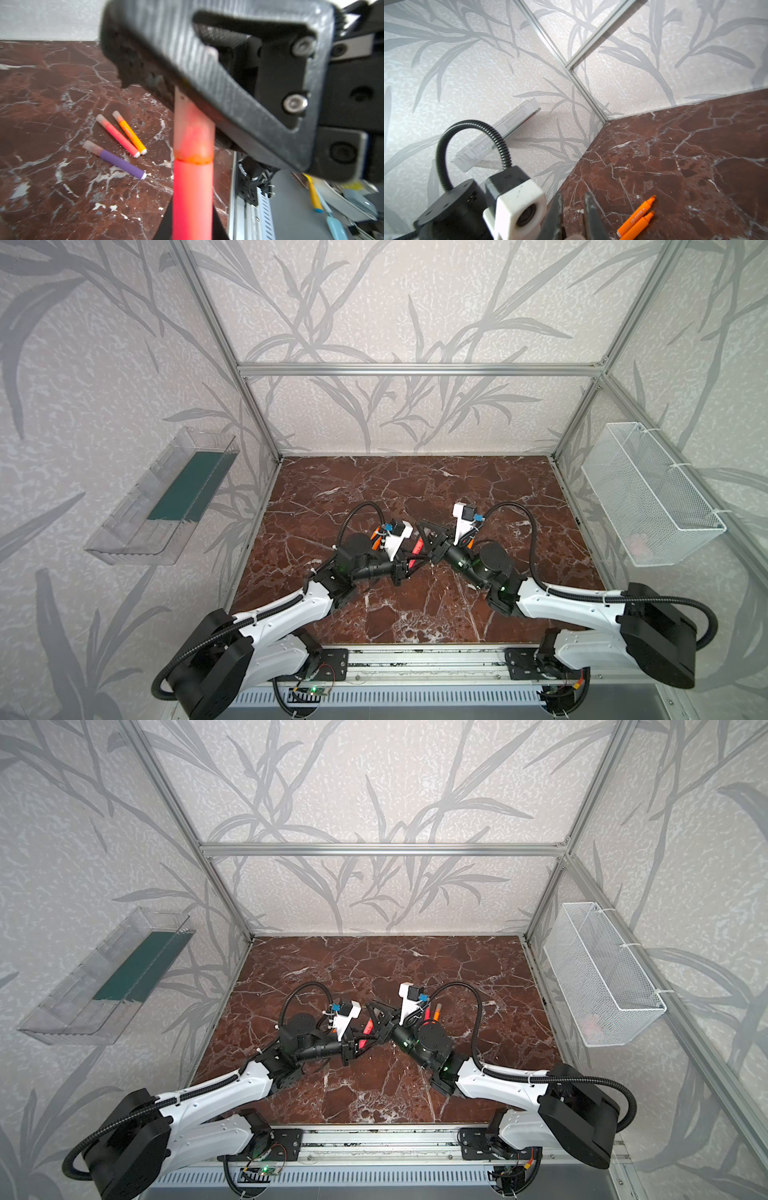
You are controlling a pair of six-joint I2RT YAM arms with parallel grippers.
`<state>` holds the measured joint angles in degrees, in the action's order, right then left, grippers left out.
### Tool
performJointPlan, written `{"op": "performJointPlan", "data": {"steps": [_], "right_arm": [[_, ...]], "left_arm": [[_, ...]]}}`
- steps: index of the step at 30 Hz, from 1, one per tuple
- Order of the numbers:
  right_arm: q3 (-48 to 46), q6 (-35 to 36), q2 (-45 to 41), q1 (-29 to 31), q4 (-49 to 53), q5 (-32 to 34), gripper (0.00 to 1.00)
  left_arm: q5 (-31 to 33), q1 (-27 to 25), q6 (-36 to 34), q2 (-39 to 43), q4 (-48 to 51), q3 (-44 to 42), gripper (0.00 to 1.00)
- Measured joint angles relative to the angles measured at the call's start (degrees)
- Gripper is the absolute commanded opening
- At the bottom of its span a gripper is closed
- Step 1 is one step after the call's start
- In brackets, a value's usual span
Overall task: Insert the pens into the pen caps
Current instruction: 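Press the pale cap fully onto the pink marker while the left gripper holds it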
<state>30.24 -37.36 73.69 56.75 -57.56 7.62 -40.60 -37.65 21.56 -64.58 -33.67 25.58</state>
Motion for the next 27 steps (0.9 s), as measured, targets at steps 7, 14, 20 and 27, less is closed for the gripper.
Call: {"op": "performJointPlan", "data": {"steps": [7,14,20,27], "right_arm": [[6.01,-3.72,-0.04,8.76,10.47,17.49,0.0],[11.74,-8.66,6.69,13.07,16.02,28.72,0.0],[11.67,-10.14,9.62,13.99,16.02,30.88,0.0],[9.38,-10.56,8.11,14.97,14.75,31.52,0.0]], "left_arm": [[0.35,0.7,-2.25,5.35,5.03,-0.59,0.0],[6.54,0.72,-3.82,8.52,11.5,-2.03,0.0],[8.9,0.68,-5.38,9.16,14.91,-3.17,0.0],[7.58,0.22,-6.69,9.35,14.86,-3.69,0.0]]}}
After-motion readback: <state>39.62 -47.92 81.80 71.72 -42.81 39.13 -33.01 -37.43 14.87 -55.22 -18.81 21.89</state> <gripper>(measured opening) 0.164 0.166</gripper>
